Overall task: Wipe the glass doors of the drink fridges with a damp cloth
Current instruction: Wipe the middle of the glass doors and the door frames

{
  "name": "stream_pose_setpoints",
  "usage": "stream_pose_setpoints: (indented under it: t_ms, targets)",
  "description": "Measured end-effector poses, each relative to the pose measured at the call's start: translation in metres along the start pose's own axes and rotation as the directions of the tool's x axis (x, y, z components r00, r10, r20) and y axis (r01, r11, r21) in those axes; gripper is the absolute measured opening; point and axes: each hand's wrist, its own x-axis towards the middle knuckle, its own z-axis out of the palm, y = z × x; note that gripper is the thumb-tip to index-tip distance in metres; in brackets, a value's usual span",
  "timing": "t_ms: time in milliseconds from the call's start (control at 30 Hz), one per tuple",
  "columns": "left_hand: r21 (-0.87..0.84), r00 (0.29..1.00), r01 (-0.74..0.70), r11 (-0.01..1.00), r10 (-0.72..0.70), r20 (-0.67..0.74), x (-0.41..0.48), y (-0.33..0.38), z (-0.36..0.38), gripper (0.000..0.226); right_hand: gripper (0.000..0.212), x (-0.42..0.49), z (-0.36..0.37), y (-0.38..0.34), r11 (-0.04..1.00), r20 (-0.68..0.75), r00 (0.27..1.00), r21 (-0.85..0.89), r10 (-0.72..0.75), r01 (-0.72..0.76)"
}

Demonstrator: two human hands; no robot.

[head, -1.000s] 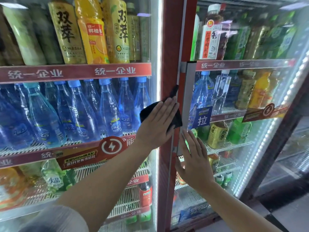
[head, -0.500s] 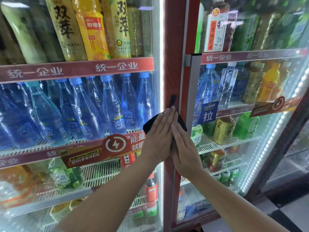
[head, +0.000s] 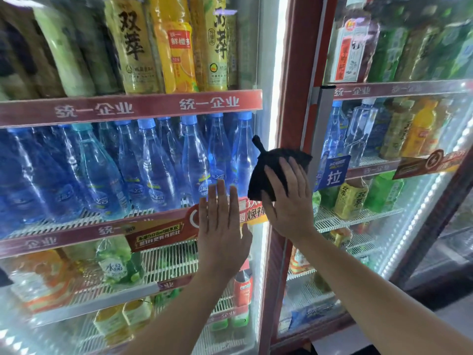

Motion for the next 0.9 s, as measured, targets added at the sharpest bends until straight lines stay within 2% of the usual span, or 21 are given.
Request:
stream_pose_setpoints:
  t_ms: [200, 433, 567, 667, 900]
  targets:
    - [-0.060, 0.998, 0.063, 0.996, -0.062, 0.013, -0.015, -0.001, -0.001, 0.083, 0.050, 0.017, 0.008, -0.003, 0.999, -0.105, 0.994, -0.025, 0.040, -0.043]
    - [0.020, 0.991, 0.122, 0.992, -0.120, -0.061, -0.038, -0.024, 0.014, 0.088, 0.051, 0.021, 0.026, -0.010, 0.999, -0.136, 0.990, 0.009, 0.040, -0.040]
    - [0.012, 0.986, 0.096, 0.995, -0.093, -0.140, -0.043, -0.028, 0.029, 0.088, 0.051, 0.017, 0.036, -0.010, 0.996, -0.170, 0.982, -0.026, 0.078, -0.083]
    - [0.020, 0.976, 0.094, 0.995, -0.089, -0.198, -0.052, -0.030, 0.045, 0.079, 0.051, 0.003, 0.045, -0.013, 0.993, -0.200, 0.974, -0.038, 0.105, -0.114]
    - [0.097, 0.986, 0.062, 0.993, -0.045, -0.161, -0.081, -0.018, 0.081, 0.081, 0.051, -0.061, 0.065, -0.014, 0.997, -0.229, 0.973, -0.065, 0.032, -0.048]
